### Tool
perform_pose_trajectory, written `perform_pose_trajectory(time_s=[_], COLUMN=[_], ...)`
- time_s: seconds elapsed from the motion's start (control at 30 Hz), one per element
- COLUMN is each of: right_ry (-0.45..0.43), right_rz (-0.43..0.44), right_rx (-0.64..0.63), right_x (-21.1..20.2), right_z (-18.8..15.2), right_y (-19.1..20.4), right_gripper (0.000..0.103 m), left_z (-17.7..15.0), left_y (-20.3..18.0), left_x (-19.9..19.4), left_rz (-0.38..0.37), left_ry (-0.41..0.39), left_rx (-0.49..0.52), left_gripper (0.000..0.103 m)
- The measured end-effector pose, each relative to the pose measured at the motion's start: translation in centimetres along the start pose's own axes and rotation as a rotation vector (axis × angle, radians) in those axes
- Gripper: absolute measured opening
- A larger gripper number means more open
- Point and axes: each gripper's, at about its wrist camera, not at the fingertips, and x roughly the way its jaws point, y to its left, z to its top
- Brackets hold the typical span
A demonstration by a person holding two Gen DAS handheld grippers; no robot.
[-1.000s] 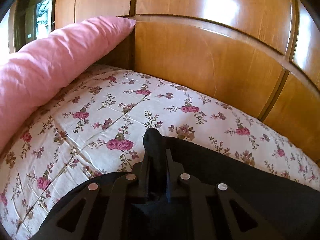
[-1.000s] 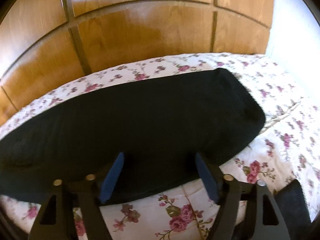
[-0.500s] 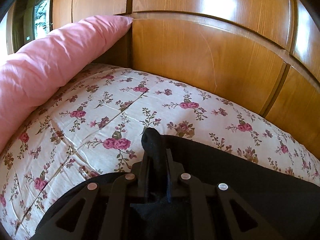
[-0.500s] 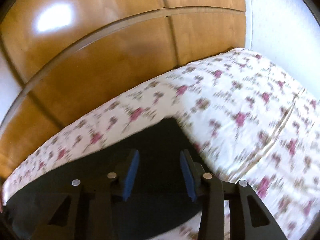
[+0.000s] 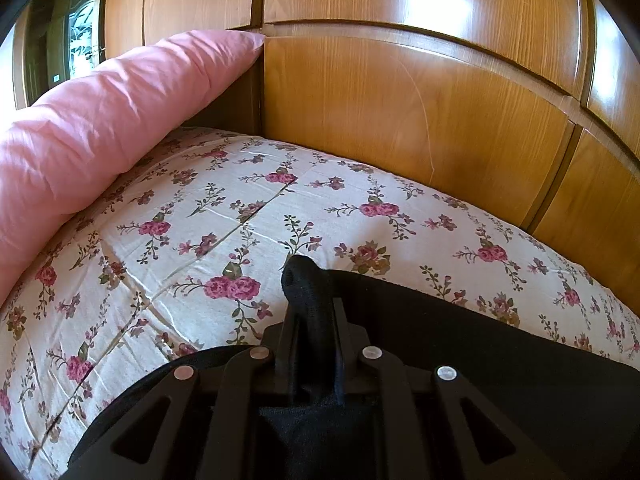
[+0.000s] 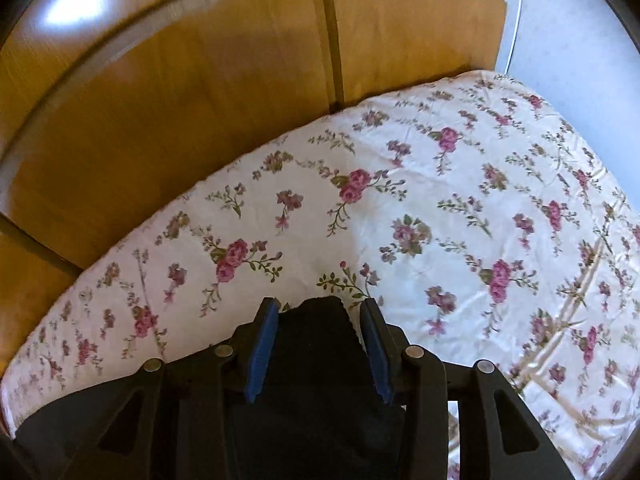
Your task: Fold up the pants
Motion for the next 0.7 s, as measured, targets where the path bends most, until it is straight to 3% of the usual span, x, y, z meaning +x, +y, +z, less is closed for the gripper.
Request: perform_pose_trajectory(time_s=[0.03, 0.13, 0.27, 0.5, 0.7], right_ry=[0.010, -0.043, -0.043, -0.088, -0.119], right_rz=[0.000, -0.007, 0.018, 0.121, 0.168], right_rx=[-0.006, -0.031, -0.023, 0.049, 0.059], right_x=[0.5, 0.9, 0.6, -2.8, -5.9], right_z=[-0.2, -1.2, -0.8, -0.8, -1.1], right_y=[0.2, 0.6, 0.2, -1.0, -1.4], right_gripper=[0.029, 0.027, 0.022, 0.019, 0.019], left_z=[0.0, 0.0, 0.0, 0.1, 0.6], left_y=[0.0, 0.0, 0.1, 0.3, 1.4], left_x=[0.0, 0.1, 0.1, 0.4, 0.0], left_rz=[0.000, -0.001, -0.003, -0.018, -0.086], left_ry=[0.000, 0.001, 0.002, 0.014, 0.048], left_rx=[0.000, -0.001, -0.001, -0.010, -0.058], left_gripper=[0.013, 0.013, 0.013, 0.013, 0.013])
